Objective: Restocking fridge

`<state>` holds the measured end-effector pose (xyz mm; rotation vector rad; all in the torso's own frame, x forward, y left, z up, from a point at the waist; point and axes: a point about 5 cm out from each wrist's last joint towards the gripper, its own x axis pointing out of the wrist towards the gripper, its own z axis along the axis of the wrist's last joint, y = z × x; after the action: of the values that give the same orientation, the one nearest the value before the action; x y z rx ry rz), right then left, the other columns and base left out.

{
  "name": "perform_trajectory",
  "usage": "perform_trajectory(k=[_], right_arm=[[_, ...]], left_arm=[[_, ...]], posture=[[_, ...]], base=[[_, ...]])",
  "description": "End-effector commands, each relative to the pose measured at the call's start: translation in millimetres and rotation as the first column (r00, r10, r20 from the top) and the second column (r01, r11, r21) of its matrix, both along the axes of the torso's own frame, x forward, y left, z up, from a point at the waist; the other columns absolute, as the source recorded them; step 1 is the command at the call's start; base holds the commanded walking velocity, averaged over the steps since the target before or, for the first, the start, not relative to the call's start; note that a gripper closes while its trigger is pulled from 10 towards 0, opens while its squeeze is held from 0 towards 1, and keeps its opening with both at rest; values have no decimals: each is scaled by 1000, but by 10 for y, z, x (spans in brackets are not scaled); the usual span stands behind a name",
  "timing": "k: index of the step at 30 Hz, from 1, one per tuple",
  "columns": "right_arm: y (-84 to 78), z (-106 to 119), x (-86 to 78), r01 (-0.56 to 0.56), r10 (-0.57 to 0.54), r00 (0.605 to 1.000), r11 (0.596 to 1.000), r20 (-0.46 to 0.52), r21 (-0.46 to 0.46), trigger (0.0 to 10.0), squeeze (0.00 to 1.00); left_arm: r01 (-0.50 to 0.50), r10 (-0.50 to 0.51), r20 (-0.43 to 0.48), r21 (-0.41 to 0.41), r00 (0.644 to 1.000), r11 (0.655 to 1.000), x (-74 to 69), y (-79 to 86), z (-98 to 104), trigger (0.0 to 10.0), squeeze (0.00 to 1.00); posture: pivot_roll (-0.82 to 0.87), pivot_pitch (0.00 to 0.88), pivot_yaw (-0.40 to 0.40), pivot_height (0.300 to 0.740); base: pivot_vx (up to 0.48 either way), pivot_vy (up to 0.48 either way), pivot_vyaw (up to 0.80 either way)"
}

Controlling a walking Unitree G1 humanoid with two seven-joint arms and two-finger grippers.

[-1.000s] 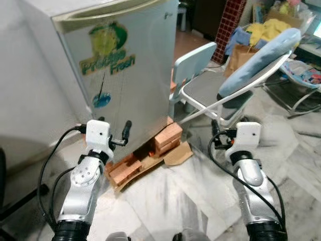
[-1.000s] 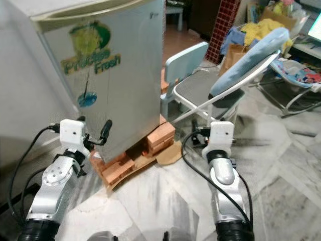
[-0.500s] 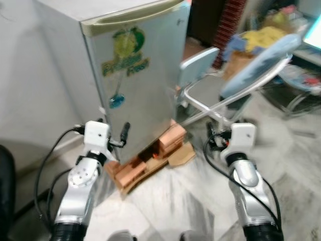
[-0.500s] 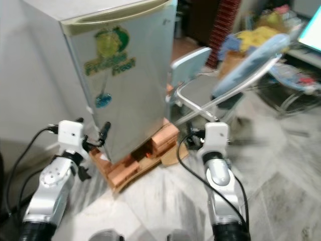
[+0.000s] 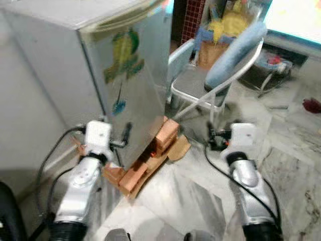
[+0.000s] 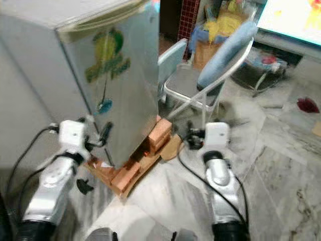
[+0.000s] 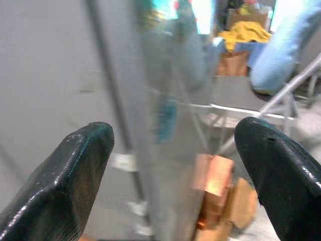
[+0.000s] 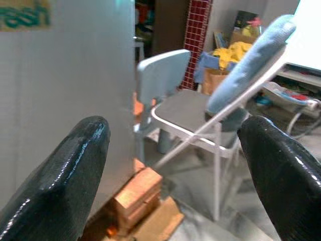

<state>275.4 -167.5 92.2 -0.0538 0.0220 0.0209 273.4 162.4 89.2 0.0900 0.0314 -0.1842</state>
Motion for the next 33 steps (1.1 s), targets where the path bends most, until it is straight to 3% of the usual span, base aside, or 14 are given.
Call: perform_trajectory(k=[1, 7, 18, 33], right_arm=[[-95, 35, 0, 26, -26, 1000, 1000, 9, -15, 10000, 0], [-86, 25, 0, 22, -22, 1000, 1000, 4, -11, 10000, 0], [-71, 22, -5, 16, -16, 1000, 1000, 5, -3, 10000, 0], [-57, 21, 8, 11, -10, 1000, 1000, 7, -8, 10000, 0]], left_arm=[[34, -34, 13, -11, 999, 999, 15, -118, 26, 10000, 0], [17, -17, -11, -6, 1000, 1000, 28, -103, -21, 10000, 0], [33, -33, 11, 4, 999, 999, 34, -103, 2, 10000, 0], [82, -83, 41, 25, 996, 996, 7, -163, 24, 10000, 0]], posture=[[9, 3, -8, 740], [10, 3, -8, 740], [14, 3, -6, 740], [19, 0, -7, 740]], base=[[0, 480, 0], [0, 431, -524], [0, 0, -218], [116, 413, -335]])
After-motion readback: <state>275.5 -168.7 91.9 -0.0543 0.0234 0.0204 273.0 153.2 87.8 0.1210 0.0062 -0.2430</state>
